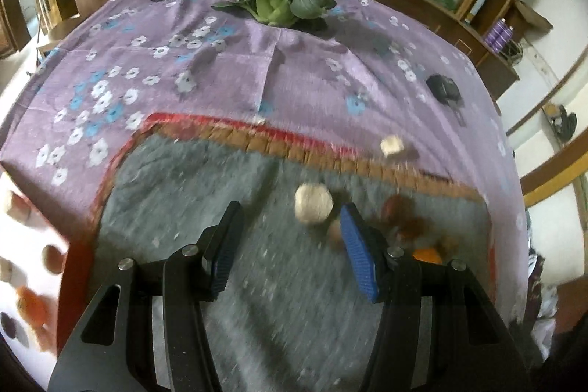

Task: Organize fruits
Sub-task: 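Move both grippers back over the remaining items on the felt, then grasp a white block with the left gripper while the right grasps a brown round fruit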

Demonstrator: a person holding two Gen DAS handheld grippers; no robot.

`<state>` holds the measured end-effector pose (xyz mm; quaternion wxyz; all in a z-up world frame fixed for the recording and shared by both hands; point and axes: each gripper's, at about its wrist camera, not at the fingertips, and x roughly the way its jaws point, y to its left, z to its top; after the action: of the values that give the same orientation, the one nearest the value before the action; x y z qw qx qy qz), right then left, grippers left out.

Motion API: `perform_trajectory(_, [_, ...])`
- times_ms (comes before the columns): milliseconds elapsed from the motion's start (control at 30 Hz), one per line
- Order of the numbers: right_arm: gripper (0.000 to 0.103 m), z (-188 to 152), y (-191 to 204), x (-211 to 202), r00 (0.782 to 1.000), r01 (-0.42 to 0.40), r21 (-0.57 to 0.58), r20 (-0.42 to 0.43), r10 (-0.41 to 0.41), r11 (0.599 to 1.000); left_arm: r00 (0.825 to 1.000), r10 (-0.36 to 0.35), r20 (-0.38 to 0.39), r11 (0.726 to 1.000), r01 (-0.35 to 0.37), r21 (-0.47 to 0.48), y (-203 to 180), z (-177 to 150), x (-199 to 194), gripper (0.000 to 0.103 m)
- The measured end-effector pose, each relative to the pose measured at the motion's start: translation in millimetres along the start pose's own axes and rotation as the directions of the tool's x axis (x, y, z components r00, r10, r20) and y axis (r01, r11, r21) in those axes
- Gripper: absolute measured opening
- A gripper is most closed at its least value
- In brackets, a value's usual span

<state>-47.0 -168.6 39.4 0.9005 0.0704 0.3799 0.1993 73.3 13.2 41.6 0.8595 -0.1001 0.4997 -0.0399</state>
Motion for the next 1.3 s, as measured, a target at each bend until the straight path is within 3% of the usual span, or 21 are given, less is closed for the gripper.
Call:
perform_trajectory(233, [0.049,0,-2,5,1.0,-0.012,-0.006,-0.006,0.012,1.0,0.997,-0.007,-0.081,1.0,0.005,-0.029,-3,7,31,0.054])
perform_trajectory(467, [0.049,-3,-4,11,0.999,-0.027,0.004,-0.025,0.027,1.0,0.998,0.021,-0.065,1.0,-0.021,-0.007,-8,8,32,0.054])
perform_trajectory(500, [0.049,-3,-4,11,0.999,-0.027,0.004,-0.026,0.028,1.0,0.998,0.031,-0.056,1.0,-0.03,0.002,-9,7,33,0.052])
perform_trajectory(567, [0.049,-4,-3,10,0.999,-0.029,0.003,-0.023,0.029,1.0,0.998,0.055,-0.039,0.998,-0.055,0.017,-9,5,32,0.038])
perform_trajectory(600, [0.049,-4,-3,10,0.999,-0.03,0.002,-0.02,0.03,1.0,0.998,0.042,-0.04,0.999,-0.041,0.017,-7,6,32,0.037])
perform_trajectory(667, [0.049,-4,-2,8,0.999,-0.033,0.001,-0.017,0.033,0.999,0.999,-0.013,-0.049,1.0,0.014,0.004,-1,6,30,0.023])
perform_trajectory(1000, [0.049,25,23,17,0.997,-0.077,-0.093,-0.024,0.075,0.993,1.0,0.02,0.023,0.999,-0.02,-0.026,26,-10,-6,0.023])
perform_trajectory(1300, [0.049,61,43,76,0.996,-0.066,-0.192,-0.078,0.052,0.979,0.991,0.09,0.096,0.996,-0.089,-0.02,54,-35,-39,0.024])
